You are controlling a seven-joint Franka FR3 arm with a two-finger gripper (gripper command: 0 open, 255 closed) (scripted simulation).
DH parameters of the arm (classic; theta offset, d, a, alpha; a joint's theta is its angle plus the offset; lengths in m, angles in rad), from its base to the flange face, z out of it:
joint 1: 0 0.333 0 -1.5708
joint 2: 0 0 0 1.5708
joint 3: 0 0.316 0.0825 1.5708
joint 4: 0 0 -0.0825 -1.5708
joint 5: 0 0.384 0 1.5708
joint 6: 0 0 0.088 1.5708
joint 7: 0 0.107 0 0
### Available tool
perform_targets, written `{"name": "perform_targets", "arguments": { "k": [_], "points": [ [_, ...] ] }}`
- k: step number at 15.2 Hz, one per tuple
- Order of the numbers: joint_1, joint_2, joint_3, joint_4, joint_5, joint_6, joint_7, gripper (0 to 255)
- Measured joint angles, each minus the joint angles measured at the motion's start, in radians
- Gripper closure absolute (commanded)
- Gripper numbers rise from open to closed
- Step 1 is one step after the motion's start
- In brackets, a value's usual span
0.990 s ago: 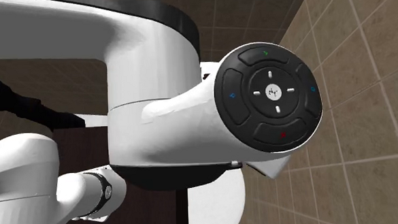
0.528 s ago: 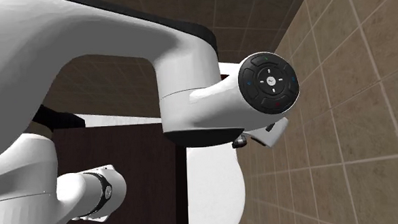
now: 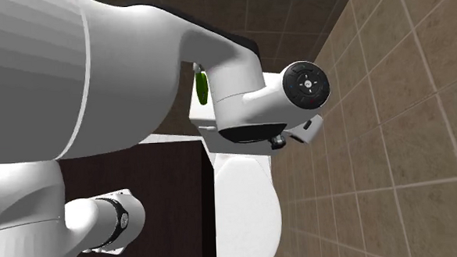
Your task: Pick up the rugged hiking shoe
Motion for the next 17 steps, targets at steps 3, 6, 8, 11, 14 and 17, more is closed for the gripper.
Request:
{"name": "perform_targets", "arguments": {
  "k": [3, 6, 8, 11, 14, 17],
  "points": [
    [0.022, 0.111, 0.016, 0.064, 0.001, 0.052, 0.012, 0],
    [0.046, 0.236, 0.029, 0.131, -0.002, 0.116, 0.019, 0],
    [0.062, 0.31, 0.03, 0.191, -0.011, 0.133, 0.027, 0],
    [0.096, 0.397, 0.034, 0.265, -0.021, 0.154, 0.051, 0],
    [0.121, 0.5, 0.03, 0.351, -0.034, 0.174, 0.06, 0],
    [0.124, 0.547, 0.031, 0.375, -0.035, 0.198, 0.053, 0]
  ]
}}
